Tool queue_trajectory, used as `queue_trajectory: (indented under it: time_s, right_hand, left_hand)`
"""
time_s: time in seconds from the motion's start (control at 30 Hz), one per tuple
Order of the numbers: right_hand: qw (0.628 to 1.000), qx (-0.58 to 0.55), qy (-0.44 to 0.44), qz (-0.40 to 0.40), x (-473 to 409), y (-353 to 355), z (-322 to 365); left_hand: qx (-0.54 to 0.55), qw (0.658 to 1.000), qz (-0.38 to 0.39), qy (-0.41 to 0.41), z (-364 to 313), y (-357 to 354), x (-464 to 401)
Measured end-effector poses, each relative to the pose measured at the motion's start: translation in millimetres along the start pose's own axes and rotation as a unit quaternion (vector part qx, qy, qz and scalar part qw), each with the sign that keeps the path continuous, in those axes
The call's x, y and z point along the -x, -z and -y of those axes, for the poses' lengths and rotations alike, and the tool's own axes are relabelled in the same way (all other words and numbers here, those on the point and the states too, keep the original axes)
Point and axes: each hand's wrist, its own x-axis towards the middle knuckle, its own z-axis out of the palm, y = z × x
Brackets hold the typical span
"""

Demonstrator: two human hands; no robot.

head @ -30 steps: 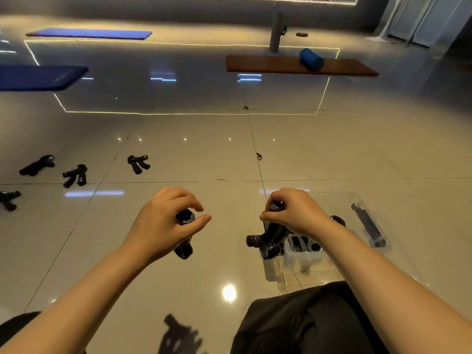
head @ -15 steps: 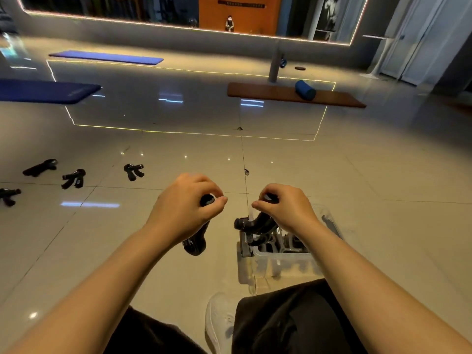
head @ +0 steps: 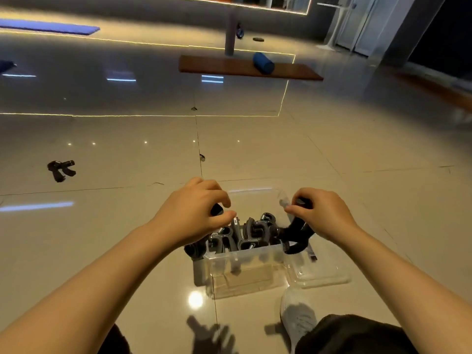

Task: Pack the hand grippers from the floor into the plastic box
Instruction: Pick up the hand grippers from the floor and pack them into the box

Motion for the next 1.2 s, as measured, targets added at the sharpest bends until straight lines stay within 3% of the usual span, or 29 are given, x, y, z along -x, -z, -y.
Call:
queue_trajectory:
  time_s: [0.2, 0.53, 0.83, 1.03, 1.2]
  right_hand:
    - [0.998, -0.053, -0.034, 0.006, -39.0, 12.1, -53.4]
    - [0.974, 0.054, 0.026, 0.216, -94.0, 1.2, -88.3]
    - [0.971, 0.017, 0.088, 0.222, -141.2, 15.1, -89.2]
    - [0.953, -0.014, 0.155, 0.259, -144.4, 7.7, -58.9]
    - [0.944, 0.045, 0.216, 0.245, -149.7, -8.1, -43.5]
  left_hand:
    - [0.018, 0.998, 0.053, -0.015, -8.4, -41.0, -51.7]
    - [0.028, 0.998, 0.029, 0.046, -15.8, -45.5, -77.0]
    - [0.062, 0.989, 0.006, 0.134, -40.8, -45.8, -79.8]
    - [0.013, 0.993, -0.019, 0.113, -34.1, -42.0, -92.5]
    - [0.078, 0.987, -0.055, 0.132, -7.6, -90.6, -87.3]
